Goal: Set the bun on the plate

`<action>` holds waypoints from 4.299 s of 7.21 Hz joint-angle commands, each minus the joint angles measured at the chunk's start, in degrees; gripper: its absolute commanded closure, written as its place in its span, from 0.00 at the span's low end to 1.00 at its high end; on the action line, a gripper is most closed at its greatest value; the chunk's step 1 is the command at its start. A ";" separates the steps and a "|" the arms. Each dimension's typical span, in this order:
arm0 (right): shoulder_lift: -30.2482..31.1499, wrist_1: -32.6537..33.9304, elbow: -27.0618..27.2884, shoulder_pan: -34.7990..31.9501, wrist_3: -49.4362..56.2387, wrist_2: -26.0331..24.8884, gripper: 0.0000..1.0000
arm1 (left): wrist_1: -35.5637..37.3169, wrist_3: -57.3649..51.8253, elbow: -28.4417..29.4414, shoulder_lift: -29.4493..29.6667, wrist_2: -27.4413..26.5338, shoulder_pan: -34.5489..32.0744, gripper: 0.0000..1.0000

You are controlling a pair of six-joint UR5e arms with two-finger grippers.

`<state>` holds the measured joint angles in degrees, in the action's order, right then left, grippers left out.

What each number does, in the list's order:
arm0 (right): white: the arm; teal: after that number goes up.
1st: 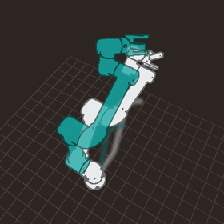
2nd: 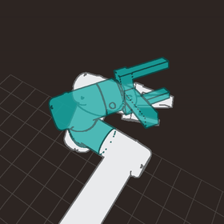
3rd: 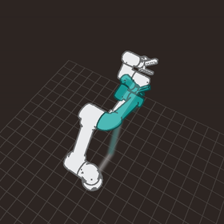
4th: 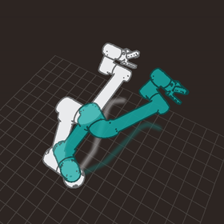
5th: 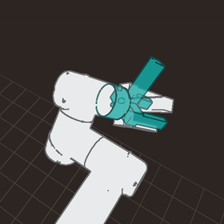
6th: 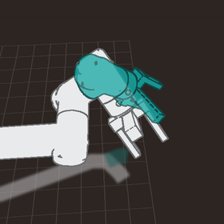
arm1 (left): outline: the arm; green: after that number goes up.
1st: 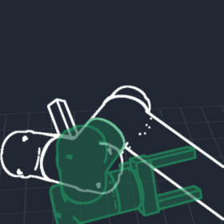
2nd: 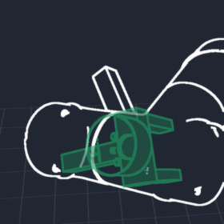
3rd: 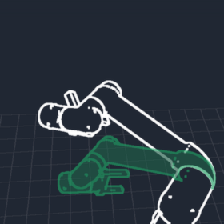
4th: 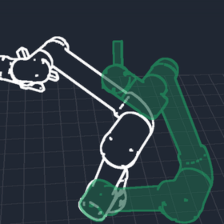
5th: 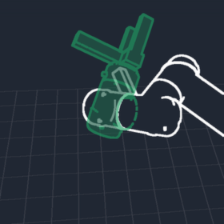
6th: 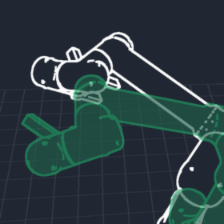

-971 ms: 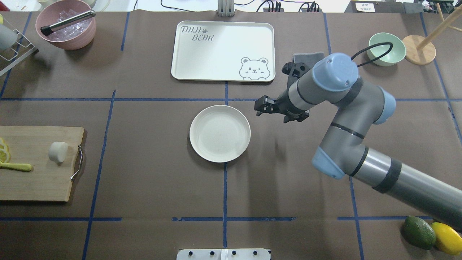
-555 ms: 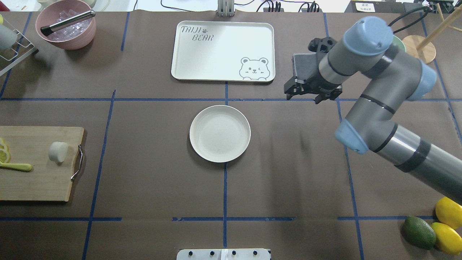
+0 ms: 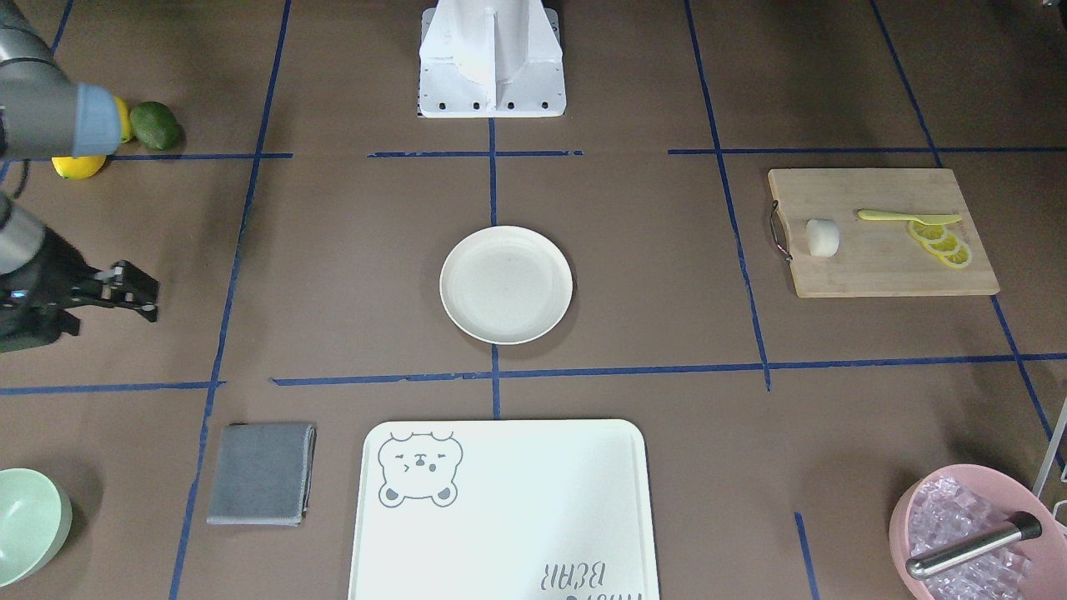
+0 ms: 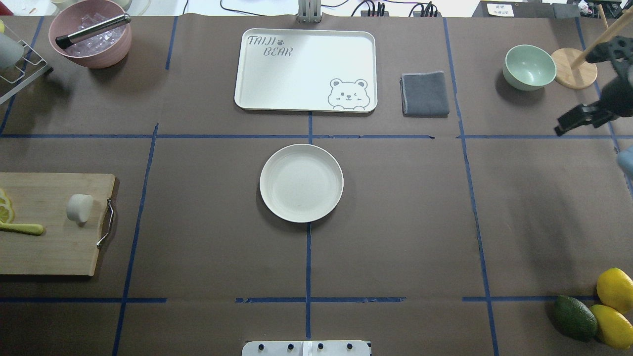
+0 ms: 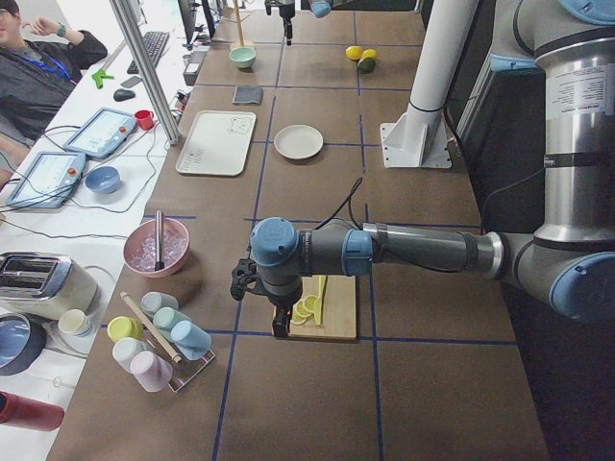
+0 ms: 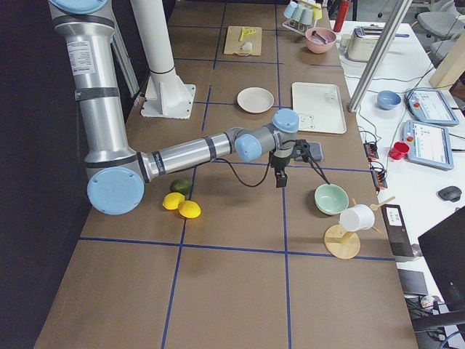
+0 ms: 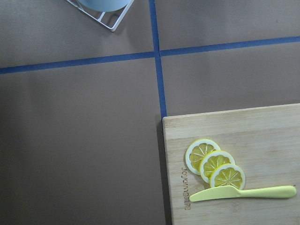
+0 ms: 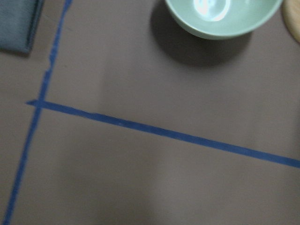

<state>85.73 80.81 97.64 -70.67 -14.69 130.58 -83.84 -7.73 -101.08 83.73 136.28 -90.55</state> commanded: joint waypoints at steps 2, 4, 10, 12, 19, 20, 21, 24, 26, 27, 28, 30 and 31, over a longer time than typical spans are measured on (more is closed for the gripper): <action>9.45 1.89 0.36 -16.12 15.74 7.02 0.00 | -1.66 0.17 0.00 0.12 0.04 0.02 0.00; 9.63 4.52 0.54 -17.57 15.83 6.97 0.00 | -13.38 0.09 1.05 0.38 -0.06 0.10 0.00; 10.07 4.10 0.80 -17.57 15.74 6.09 0.00 | -31.62 14.36 4.13 1.61 -0.05 10.17 0.00; 10.77 3.84 0.80 -17.57 15.74 6.18 0.00 | -35.25 22.91 3.87 1.62 -0.23 13.54 0.00; 11.22 3.83 1.24 -17.57 15.13 6.62 0.00 | -35.25 48.16 -4.66 1.62 -13.84 34.44 0.00; 11.22 3.83 1.24 -17.48 15.13 6.62 0.00 | -35.25 48.25 -4.48 1.79 -14.72 35.95 0.00; 11.22 3.83 1.24 -17.57 15.13 6.62 0.00 | -35.25 48.16 -3.79 2.40 -14.82 37.62 0.00; 11.22 3.83 1.24 -17.48 15.13 6.71 0.00 | -34.99 48.34 -2.03 2.49 -17.26 42.10 0.00; 11.39 3.83 1.15 -17.57 15.30 6.71 0.00 | -34.90 48.34 -0.71 2.58 -17.72 42.91 0.00; 11.48 3.83 1.15 -17.57 15.39 6.71 0.00 | -34.81 48.34 -0.70 2.58 -17.72 43.95 0.00; 11.65 3.83 1.24 -17.57 15.39 6.71 0.00 | -34.73 48.34 -0.62 2.58 -17.72 44.92 0.10; 11.83 3.83 1.24 -17.57 15.39 6.71 0.00 | -34.73 48.34 -0.61 2.58 -17.63 45.28 0.57; 11.83 3.83 1.24 -17.48 15.39 6.71 0.00 | -34.73 48.34 -0.70 2.58 -17.54 45.28 0.62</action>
<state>97.50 84.64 98.87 -88.20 0.70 137.28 -118.57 40.61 -101.70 86.31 118.64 -45.36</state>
